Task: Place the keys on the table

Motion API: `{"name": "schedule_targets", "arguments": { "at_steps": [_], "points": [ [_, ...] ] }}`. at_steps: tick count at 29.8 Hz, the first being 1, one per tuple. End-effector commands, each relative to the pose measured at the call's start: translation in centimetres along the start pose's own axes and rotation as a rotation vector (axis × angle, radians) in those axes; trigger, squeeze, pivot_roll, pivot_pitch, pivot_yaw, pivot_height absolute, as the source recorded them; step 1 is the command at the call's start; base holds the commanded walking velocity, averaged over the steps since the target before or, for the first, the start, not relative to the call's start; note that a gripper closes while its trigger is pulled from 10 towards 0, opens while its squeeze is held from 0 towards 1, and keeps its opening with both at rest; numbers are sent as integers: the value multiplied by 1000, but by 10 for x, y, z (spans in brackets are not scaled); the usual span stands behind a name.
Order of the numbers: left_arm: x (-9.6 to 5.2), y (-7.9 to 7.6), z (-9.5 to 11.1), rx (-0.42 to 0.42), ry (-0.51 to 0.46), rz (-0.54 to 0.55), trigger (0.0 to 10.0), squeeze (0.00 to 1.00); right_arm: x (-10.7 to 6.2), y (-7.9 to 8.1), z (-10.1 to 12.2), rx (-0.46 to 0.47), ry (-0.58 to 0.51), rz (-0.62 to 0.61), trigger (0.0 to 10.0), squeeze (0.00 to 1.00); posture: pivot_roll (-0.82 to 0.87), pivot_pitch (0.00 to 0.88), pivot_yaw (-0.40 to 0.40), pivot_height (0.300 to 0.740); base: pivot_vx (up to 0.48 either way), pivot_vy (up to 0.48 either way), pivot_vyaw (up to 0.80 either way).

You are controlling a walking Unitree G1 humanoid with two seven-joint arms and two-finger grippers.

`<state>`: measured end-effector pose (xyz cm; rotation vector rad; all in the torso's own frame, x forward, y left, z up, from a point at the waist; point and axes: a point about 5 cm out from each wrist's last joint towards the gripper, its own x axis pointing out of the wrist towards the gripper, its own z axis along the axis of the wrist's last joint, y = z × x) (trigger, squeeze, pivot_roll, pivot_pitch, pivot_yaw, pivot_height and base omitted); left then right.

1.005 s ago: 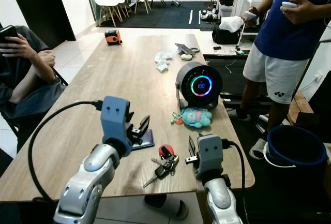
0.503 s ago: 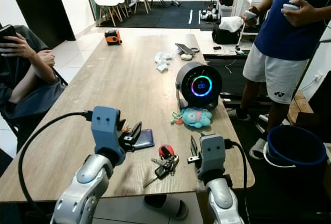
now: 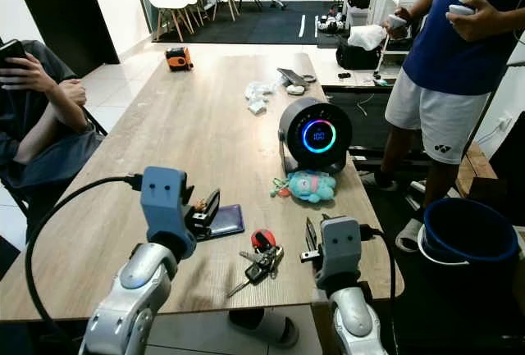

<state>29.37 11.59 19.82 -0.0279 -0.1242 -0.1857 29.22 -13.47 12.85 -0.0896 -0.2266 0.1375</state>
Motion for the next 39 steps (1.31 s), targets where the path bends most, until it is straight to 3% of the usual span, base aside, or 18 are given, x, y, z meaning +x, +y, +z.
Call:
{"name": "schedule_targets", "arguments": {
  "at_steps": [1, 39],
  "points": [
    [1, 5, -1, 15, -2, 13, 10000, 0, -1, -2, 1, -3, 5, -11, 10000, 0, 25, 142, 85, 740, 0, 0, 0],
    [4, 4, 0, 25, -5, 9, 10000, 0, -2, 0, 0, -2, 6, -5, 10000, 0, 27, 145, 89, 740, 0, 0, 0]
  ]
}}
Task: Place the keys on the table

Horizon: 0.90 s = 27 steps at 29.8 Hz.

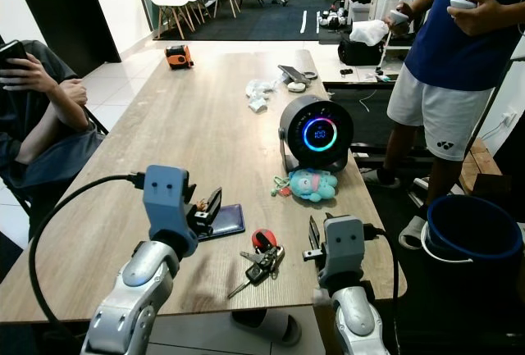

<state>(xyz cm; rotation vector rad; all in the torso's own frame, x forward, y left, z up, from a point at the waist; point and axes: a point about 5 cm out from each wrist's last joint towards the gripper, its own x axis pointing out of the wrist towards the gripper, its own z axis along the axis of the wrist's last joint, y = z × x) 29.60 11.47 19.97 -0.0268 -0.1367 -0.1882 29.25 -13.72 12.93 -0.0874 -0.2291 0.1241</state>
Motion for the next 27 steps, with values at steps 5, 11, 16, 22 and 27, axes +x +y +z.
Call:
{"name": "schedule_targets", "arguments": {
  "at_steps": [5, 11, 16, 22, 27],
  "points": [
    [1, 4, -2, 23, 8, 12, 10000, 0, -2, 3, -1, -4, 11, 10, 10000, 0, 27, 146, 89, 740, 0, 0, 0],
    [1, 4, -2, 23, 8, 11, 10000, 0, -2, 3, -1, -4, 12, 11, 10000, 0, 28, 147, 89, 740, 0, 0, 0],
    [1, 4, -2, 23, 8, 11, 10000, 0, -3, 3, -1, -5, 14, 12, 10000, 0, 29, 150, 88, 740, 0, 0, 0],
    [1, 4, -1, 23, 8, 11, 10000, 0, -3, 4, -2, -6, 18, 13, 10000, 0, 29, 150, 87, 740, 0, 0, 0],
    [1, 4, -1, 22, 6, 13, 10000, 0, -3, 4, -2, -6, 18, 15, 10000, 0, 29, 149, 86, 740, 0, 0, 0]
  ]
}}
